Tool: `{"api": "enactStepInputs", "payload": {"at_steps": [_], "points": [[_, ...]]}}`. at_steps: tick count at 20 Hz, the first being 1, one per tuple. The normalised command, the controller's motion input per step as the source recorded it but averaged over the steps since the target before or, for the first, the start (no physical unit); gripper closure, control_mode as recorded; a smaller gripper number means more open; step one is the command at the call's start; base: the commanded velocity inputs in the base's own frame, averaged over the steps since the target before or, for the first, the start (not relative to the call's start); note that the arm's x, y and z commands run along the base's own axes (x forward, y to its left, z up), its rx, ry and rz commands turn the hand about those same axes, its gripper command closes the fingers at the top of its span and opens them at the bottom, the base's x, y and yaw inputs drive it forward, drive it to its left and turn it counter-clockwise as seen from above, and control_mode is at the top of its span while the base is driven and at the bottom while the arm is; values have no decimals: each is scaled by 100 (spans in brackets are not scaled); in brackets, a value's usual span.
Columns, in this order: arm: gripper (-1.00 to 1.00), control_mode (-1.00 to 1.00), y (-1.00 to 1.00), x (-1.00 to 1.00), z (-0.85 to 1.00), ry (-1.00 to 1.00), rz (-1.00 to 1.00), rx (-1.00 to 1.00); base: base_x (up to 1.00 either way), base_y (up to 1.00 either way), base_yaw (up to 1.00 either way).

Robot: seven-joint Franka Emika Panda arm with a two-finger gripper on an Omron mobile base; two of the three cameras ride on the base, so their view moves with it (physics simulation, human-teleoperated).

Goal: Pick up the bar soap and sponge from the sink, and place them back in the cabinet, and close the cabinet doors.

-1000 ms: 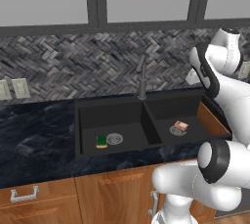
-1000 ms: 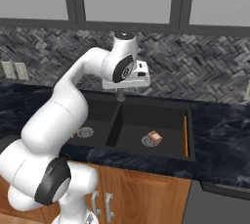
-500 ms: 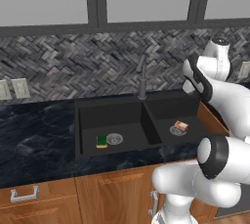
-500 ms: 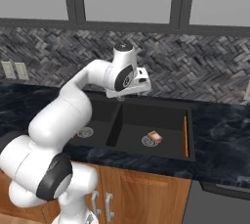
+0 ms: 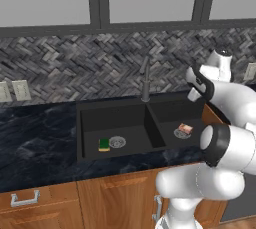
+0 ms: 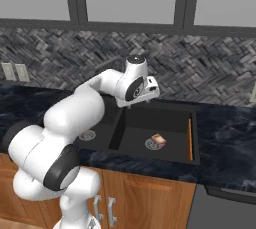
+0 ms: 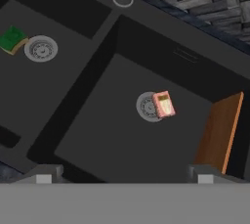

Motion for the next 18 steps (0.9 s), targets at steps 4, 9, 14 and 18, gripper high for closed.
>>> {"api": "enactStepInputs", "payload": {"at_steps": [4, 9, 14, 18], "points": [[-100, -100, -26, 9, -21, 0, 2, -6, 0, 0, 0], [-100, -100, -18, 8, -25, 0, 0, -9, 0, 0, 0], [-100, -100, -8, 19, -33, 0, 0, -6, 0, 0, 0], [-100, -100, 0, 30, -31, 0, 0, 0, 0, 0, 0]]}}
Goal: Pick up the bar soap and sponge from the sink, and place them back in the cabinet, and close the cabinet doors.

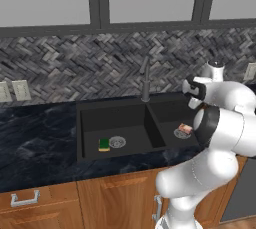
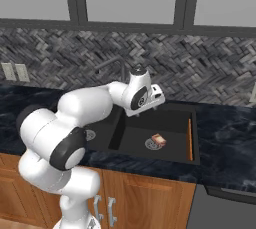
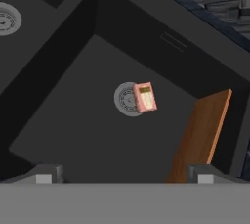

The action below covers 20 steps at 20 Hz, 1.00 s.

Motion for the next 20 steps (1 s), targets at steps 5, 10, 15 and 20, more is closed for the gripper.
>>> {"api": "enactStepInputs", "payload": {"at_steps": [5, 10, 15, 20], "points": [[-100, -100, 0, 29, -24, 0, 0, 0, 0, 0, 0], [-100, -100, -3, 27, -21, 0, 0, 0, 0, 0, 0], [-100, -100, -5, 25, -31, 0, 0, 0, 0, 0, 0], [-100, -100, -7, 24, -33, 0, 0, 0, 0, 0, 0]]}}
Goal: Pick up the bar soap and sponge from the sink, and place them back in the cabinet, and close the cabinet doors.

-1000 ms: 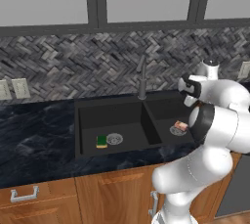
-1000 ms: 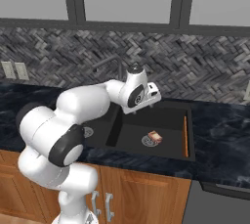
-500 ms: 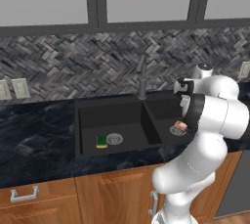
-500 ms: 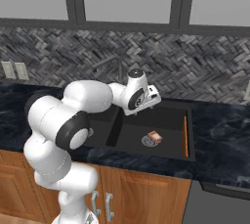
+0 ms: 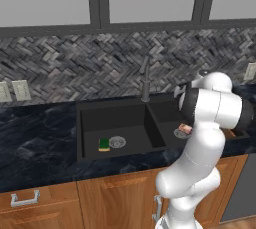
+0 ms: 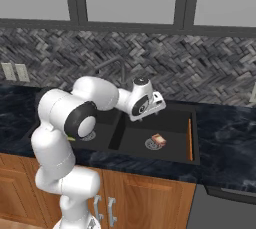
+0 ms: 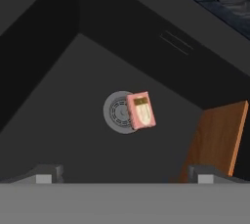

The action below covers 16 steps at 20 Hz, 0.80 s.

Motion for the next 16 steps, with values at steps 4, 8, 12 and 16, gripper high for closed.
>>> {"api": "enactStepInputs", "payload": {"at_steps": [4, 8, 12, 16], "points": [[-100, -100, -13, 21, -37, 0, 0, 0, 0, 0, 0], [-100, -100, -15, 24, -37, 0, 0, 0, 0, 0, 0], [-100, -100, -18, 27, -32, 0, 0, 0, 0, 0, 0], [-100, -100, -11, 26, -36, 0, 0, 0, 0, 0, 0]]}}
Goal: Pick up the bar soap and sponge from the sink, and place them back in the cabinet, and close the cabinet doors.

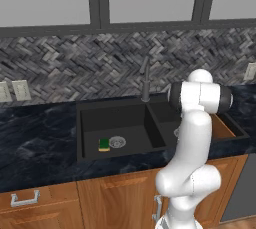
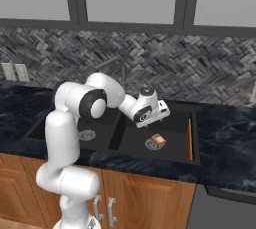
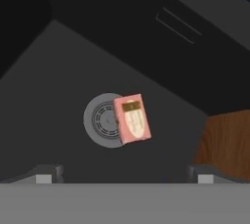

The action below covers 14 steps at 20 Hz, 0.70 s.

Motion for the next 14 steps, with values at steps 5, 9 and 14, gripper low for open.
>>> {"api": "enactStepInputs", "payload": {"at_steps": [5, 9, 14], "points": [[-100, -100, -6, 24, -32, 0, 0, 0, 0, 0, 0], [-100, -100, -2, 20, -28, 0, 0, 0, 0, 0, 0], [-100, -100, -11, 12, -19, 0, 0, 0, 0, 0, 0]]}}
